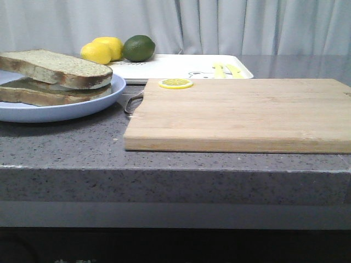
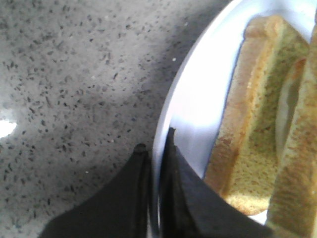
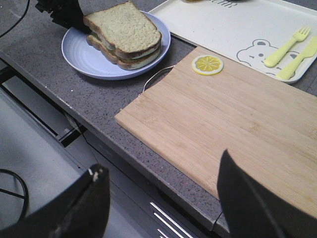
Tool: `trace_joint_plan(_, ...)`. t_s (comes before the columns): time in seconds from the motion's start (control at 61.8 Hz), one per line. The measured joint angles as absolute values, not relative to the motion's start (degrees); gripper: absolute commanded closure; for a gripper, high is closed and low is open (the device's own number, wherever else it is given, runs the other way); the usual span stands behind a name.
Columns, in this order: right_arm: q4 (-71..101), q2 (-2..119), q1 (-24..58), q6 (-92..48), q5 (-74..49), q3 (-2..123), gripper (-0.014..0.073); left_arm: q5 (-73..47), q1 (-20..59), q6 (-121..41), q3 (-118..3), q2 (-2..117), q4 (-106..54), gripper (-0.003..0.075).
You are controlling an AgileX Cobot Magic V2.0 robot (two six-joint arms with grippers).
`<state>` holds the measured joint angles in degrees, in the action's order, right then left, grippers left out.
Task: Place bread and move sandwich to tray
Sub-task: 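Grip the blue plate rim with the left gripper and lift it, then carry the plate with the left gripper over the white tray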
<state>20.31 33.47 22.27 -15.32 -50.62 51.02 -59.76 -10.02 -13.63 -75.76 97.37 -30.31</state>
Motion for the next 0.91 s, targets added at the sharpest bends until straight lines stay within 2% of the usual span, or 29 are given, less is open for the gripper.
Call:
trace_joint_plan(0.323,20.31,33.47,22.27,-15.32,-50.62,51.02,0.0106,-61.33,-10.02,-14.28,-79.09,93.44,-32.44,0.0741)
trace_joint_plan(0.614,20.31,33.47,22.27,-15.21,-50.62,51.02,0.0106,-56.89,-3.45,-14.05,-84.91,93.56,-33.98,0.0741)
trace_joint_plan(0.906,20.31,33.47,22.27,-15.21,-50.62,51.02,0.0106,-56.85,1.46,-5.93,-100.63,104.94,-35.06,0.0741)
